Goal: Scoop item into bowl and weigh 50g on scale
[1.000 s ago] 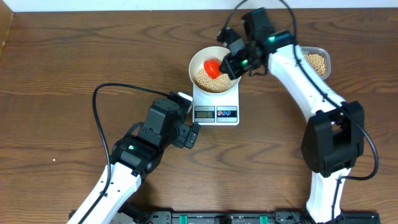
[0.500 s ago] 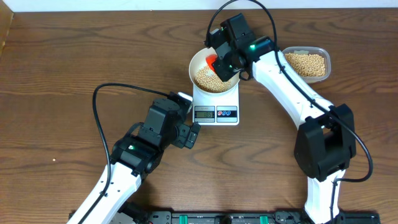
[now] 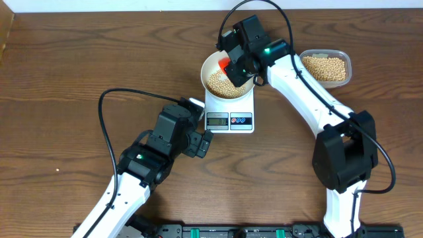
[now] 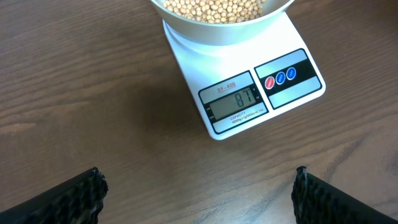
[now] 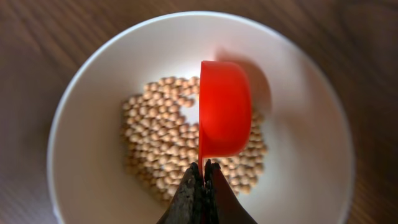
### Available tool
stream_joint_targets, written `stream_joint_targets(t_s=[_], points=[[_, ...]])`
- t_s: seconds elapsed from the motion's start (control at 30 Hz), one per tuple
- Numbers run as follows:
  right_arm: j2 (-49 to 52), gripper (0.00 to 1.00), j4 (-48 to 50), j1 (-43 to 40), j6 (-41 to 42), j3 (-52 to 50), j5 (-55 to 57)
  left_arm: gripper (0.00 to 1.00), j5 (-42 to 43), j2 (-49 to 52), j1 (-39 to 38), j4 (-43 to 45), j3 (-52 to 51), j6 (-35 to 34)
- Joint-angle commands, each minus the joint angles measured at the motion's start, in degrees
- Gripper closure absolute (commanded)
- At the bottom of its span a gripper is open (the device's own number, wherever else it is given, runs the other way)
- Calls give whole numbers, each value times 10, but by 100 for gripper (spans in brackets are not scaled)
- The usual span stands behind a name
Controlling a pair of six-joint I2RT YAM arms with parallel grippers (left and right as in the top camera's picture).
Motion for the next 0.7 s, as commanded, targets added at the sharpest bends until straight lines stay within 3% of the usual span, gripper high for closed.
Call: stream_joint_targets(t_s=[0.0, 0.67], points=[[6, 99, -4, 18, -1, 1, -27, 3, -3, 2, 2, 0, 6, 3], [5, 99, -35, -4, 50, 7, -173, 3, -3, 2, 2, 0, 6, 3]])
